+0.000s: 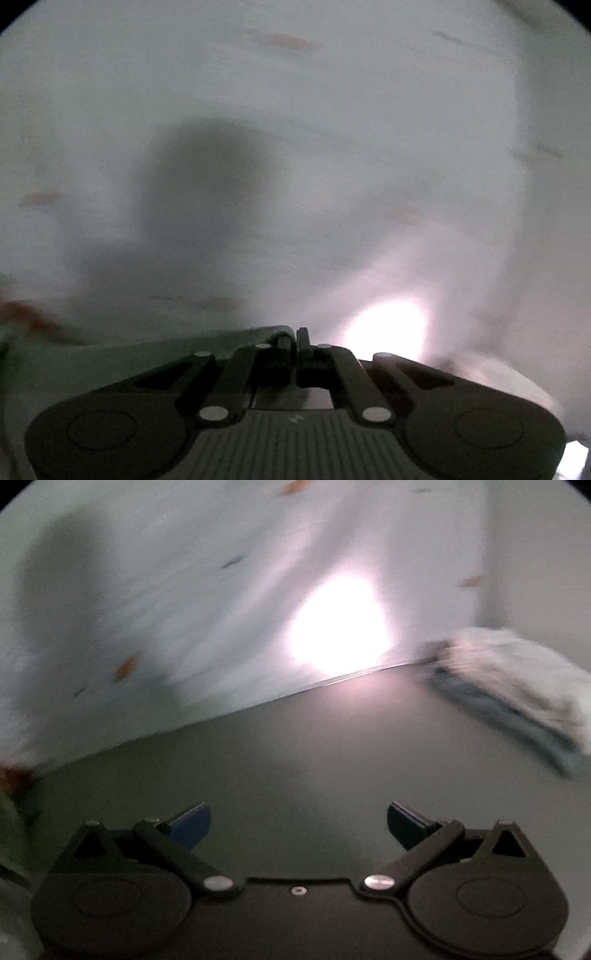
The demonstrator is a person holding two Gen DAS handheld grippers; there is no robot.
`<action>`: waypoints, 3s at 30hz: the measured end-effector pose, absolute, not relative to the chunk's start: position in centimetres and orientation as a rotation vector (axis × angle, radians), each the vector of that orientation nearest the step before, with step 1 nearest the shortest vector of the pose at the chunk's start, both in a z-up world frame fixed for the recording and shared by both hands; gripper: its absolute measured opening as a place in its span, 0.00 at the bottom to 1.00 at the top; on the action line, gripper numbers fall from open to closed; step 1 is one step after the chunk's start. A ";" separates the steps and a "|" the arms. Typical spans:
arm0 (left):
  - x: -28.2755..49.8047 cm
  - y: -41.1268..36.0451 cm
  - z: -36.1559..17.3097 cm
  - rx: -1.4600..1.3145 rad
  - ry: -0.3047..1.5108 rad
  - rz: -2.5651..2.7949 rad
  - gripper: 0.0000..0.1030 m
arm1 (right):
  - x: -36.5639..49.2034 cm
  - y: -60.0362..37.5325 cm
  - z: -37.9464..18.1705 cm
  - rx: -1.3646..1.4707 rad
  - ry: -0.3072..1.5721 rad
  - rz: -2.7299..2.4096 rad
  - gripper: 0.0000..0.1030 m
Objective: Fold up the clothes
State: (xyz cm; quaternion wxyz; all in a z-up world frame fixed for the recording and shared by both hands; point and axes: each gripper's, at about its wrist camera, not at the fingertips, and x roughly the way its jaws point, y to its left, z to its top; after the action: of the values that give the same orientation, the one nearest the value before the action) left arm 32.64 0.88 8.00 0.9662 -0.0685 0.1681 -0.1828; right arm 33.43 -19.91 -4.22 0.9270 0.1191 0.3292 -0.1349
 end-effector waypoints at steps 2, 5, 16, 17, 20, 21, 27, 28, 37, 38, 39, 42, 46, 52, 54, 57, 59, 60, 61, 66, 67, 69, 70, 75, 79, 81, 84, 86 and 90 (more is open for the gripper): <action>33.0 -5.3 7.1 -0.115 0.401 -0.474 0.15 | 31.7 -24.1 -3.8 0.269 0.647 -0.369 1.00; 34.3 -10.8 5.0 -0.196 0.597 -0.596 0.32 | 29.3 -29.5 -3.7 0.312 0.622 -0.496 1.00; 31.6 0.4 -3.2 -0.166 0.796 -0.170 0.47 | 29.9 -32.6 -8.0 0.447 0.710 -0.459 1.00; 31.4 2.3 -3.9 -0.171 0.816 -0.103 0.47 | 30.7 -32.3 -8.3 0.463 0.712 -0.435 1.00; 31.4 7.8 -6.0 -0.185 0.870 0.083 0.51 | 33.2 -31.3 -9.2 0.509 0.724 -0.361 0.95; 31.6 9.6 -6.7 -0.191 0.887 0.134 0.52 | 34.0 -31.3 -9.6 0.528 0.737 -0.339 0.93; 31.6 14.0 -10.2 -0.287 0.952 0.245 0.58 | 37.1 -30.7 -12.6 0.677 0.842 -0.210 0.66; 31.7 13.9 -10.4 -0.288 0.950 0.237 0.65 | 37.6 -30.5 -13.1 0.684 0.857 -0.198 0.65; 35.7 11.4 -14.6 -0.166 0.962 0.214 0.74 | 42.4 -29.3 -16.0 0.582 0.948 -0.191 0.72; 36.3 11.6 -15.0 -0.146 0.965 0.241 0.74 | 42.9 -29.4 -16.4 0.593 0.956 -0.185 0.72; 36.8 11.9 -15.2 -0.141 0.967 0.252 0.73 | 43.4 -29.3 -16.8 0.601 0.961 -0.169 0.72; 37.7 13.5 -15.8 -0.194 0.978 0.299 0.37 | 44.5 -29.0 -17.7 0.606 0.981 -0.108 0.45; 38.1 15.8 -15.6 -0.319 0.947 0.341 0.07 | 44.9 -28.7 -17.0 0.631 0.949 -0.073 0.15; 38.9 18.0 -8.6 -0.303 0.731 0.385 0.05 | 46.3 -29.0 -9.1 0.610 0.687 0.017 0.11; 39.9 18.6 -4.7 -0.281 0.622 0.382 0.05 | 47.5 -29.3 -5.7 0.628 0.588 0.058 0.10; 40.5 19.8 0.9 -0.309 0.452 0.358 0.05 | 48.7 -29.6 0.0 0.605 0.399 0.080 0.10; 40.2 20.5 4.6 -0.337 0.336 0.353 0.05 | 48.5 -30.6 3.7 0.596 0.281 0.068 0.10; 39.8 20.8 6.5 -0.344 0.278 0.355 0.05 | 48.3 -31.3 5.4 0.596 0.227 0.059 0.10; 39.3 20.9 8.1 -0.352 0.234 0.356 0.05 | 47.8 -32.0 6.6 0.599 0.189 0.050 0.10; 35.2 22.1 12.6 -0.411 0.074 0.328 0.05 | 44.7 -35.2 9.3 0.590 0.097 -0.009 0.11; 34.3 22.1 12.4 -0.416 0.076 0.322 0.05 | 44.0 -35.5 8.4 0.594 0.123 -0.021 0.11; 33.0 21.9 11.0 -0.407 0.121 0.333 0.05 | 42.6 -36.1 6.5 0.604 0.176 -0.044 0.11; 32.5 21.7 9.6 -0.395 0.175 0.354 0.05 | 42.0 -36.4 5.4 0.607 0.206 -0.057 0.11; 30.2 21.7 -1.3 -0.460 0.542 0.466 0.05 | 39.5 -36.7 -5.0 0.616 0.538 -0.225 0.12; 28.8 21.1 -11.3 -0.417 0.912 0.578 0.10 | 37.3 -37.3 -12.4 0.643 0.793 -0.347 0.15; 27.8 21.3 -13.4 -0.388 1.004 0.582 0.11 | 36.3 -37.6 -14.2 0.654 0.860 -0.383 0.25; 27.2 20.4 -13.1 -0.338 0.992 0.560 0.32 | 34.5 -37.3 -13.6 0.628 0.841 -0.403 0.42; 27.7 19.8 -12.3 -0.295 0.967 0.521 0.42 | 34.4 -37.0 -12.9 0.610 0.830 -0.411 0.43; 29.7 18.3 -11.4 -0.165 0.921 0.402 0.52 | 35.6 -37.6 -12.1 0.613 0.817 -0.418 0.44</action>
State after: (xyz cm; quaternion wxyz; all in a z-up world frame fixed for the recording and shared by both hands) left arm 29.68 18.25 -11.45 0.8732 -0.0791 0.4408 0.1925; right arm 35.62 -37.64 -12.07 0.8515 0.2914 0.3880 -0.1986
